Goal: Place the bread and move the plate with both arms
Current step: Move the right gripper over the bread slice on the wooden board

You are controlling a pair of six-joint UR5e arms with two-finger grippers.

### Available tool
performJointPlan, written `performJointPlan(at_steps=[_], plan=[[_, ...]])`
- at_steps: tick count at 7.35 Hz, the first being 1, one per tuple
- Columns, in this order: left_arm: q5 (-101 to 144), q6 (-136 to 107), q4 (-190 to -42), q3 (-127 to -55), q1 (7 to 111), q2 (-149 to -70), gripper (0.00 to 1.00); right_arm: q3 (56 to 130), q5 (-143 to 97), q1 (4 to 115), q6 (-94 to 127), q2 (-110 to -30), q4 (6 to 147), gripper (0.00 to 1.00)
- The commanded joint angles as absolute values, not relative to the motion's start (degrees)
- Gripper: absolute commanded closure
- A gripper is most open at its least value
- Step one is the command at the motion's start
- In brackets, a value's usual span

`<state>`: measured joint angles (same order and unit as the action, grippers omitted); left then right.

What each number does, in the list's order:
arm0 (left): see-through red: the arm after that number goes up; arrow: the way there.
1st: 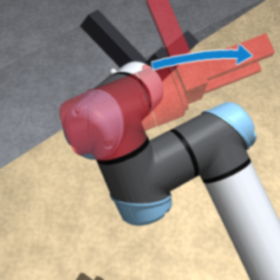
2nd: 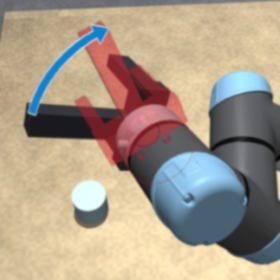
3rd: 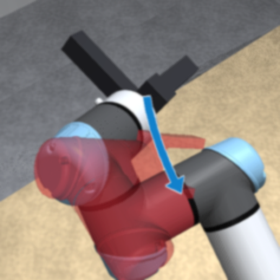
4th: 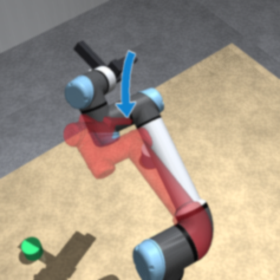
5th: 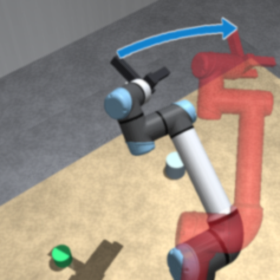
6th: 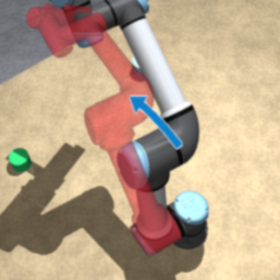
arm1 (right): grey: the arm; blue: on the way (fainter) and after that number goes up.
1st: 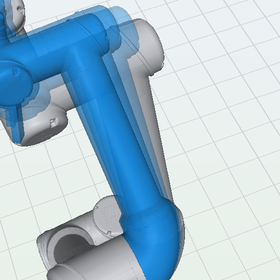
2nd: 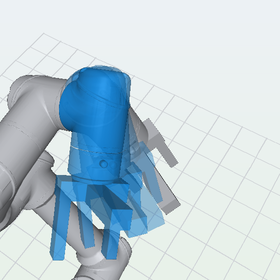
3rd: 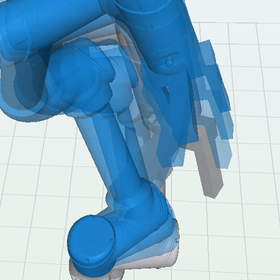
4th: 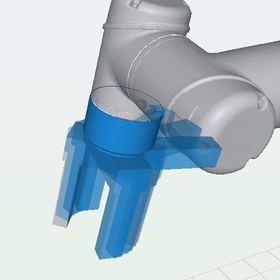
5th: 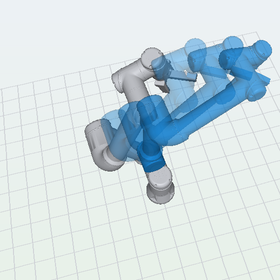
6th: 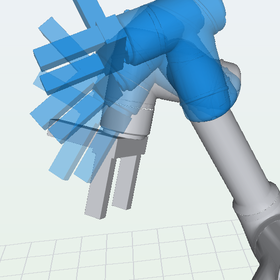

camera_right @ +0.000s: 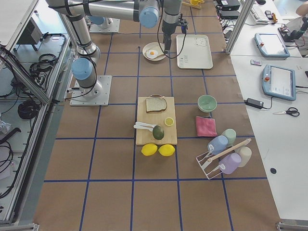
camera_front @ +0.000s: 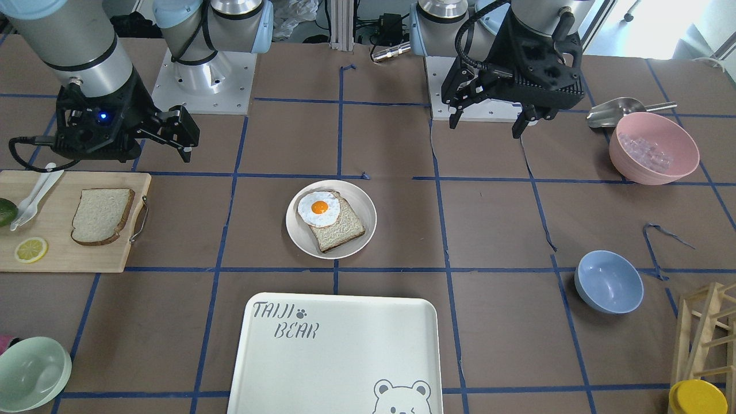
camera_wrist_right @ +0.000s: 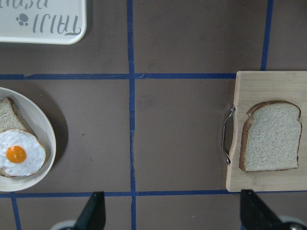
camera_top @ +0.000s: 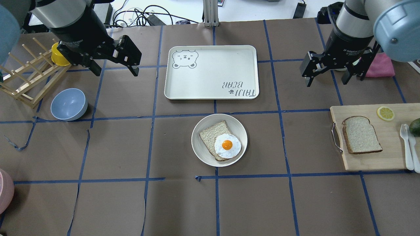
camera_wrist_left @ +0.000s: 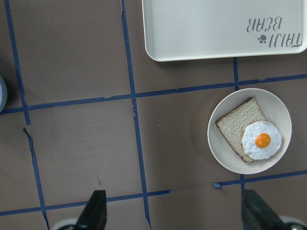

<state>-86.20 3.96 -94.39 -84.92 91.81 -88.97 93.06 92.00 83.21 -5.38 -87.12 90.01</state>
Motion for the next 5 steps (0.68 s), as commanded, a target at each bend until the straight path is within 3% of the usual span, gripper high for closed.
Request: performJointPlan(at_steps=[1, 2, 3, 5], plan=[[-86.13, 3.96, -94.39, -85.08, 91.93, -88.95, 0.00, 96.05, 92.11, 78.76, -5.80, -85.35, 96.44, 0.00], [-86.13, 3.96, -94.39, -85.25, 92.02, -89.03, 0.00, 98.85, 93.24, 78.58, -5.54, -84.73, 98.68, 0.01], [-86.13, 3.96, -94.31, -85.34, 91.93, -89.03, 0.00, 101.05, 95.60, 78.05, -5.71, -84.47, 101.49, 0.16], [-86.22, 3.87, -94.39, -85.43, 91.93, -88.95, 0.00, 105.01, 95.71, 72.98, -5.80, -81.32, 106.49, 0.18]])
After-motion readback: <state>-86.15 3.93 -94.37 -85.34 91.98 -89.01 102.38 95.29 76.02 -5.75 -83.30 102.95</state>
